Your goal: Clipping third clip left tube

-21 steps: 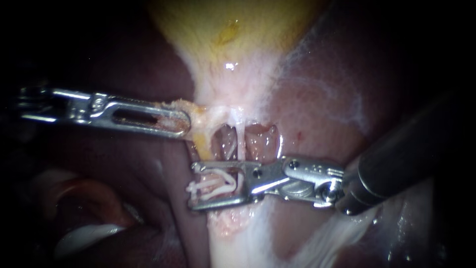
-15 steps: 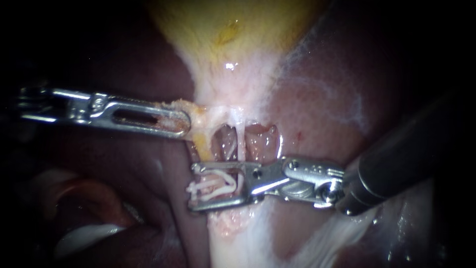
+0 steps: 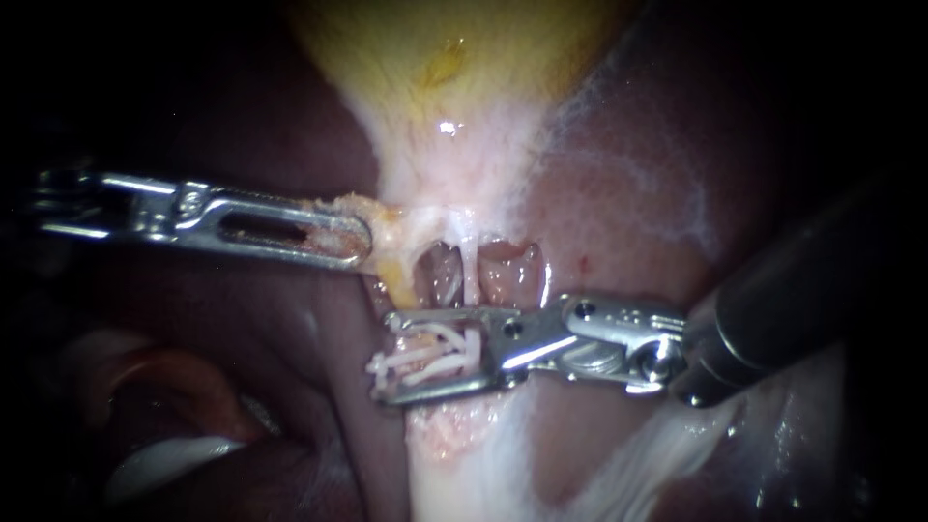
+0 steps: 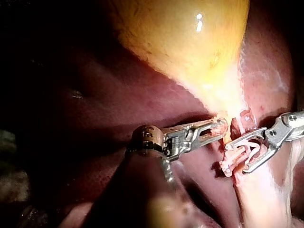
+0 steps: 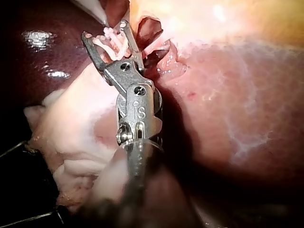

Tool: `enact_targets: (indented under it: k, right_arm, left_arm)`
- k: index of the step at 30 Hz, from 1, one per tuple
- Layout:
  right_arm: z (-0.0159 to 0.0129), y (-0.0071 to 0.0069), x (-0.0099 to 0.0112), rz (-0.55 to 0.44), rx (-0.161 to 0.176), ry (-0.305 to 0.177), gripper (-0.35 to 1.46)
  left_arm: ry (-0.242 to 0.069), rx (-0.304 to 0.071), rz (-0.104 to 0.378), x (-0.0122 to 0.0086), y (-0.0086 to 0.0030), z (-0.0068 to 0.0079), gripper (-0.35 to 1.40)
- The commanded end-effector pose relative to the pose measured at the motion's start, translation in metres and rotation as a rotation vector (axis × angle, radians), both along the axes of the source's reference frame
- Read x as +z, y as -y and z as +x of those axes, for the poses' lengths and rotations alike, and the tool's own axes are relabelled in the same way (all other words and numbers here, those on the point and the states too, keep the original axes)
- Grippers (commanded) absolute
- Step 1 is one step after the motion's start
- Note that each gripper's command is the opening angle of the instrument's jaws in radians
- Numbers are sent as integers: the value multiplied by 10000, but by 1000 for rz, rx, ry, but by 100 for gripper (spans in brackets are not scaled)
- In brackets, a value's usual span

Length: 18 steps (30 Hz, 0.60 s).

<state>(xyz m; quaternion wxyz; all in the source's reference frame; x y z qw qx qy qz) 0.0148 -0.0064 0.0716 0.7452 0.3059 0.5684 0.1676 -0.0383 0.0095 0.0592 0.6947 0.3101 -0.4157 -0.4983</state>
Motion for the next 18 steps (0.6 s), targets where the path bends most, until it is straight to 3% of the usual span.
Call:
enact_targets:
  k: [1,18]
  right_arm:
    - [-2,-2,-1,2,2,0,50]
    - [-10,-13,4,2,14,8,50]
  left_arm:
    - [0,0,0,0,0,0,-35]
    - [-1,2,-5,-2,1,-1,-35]
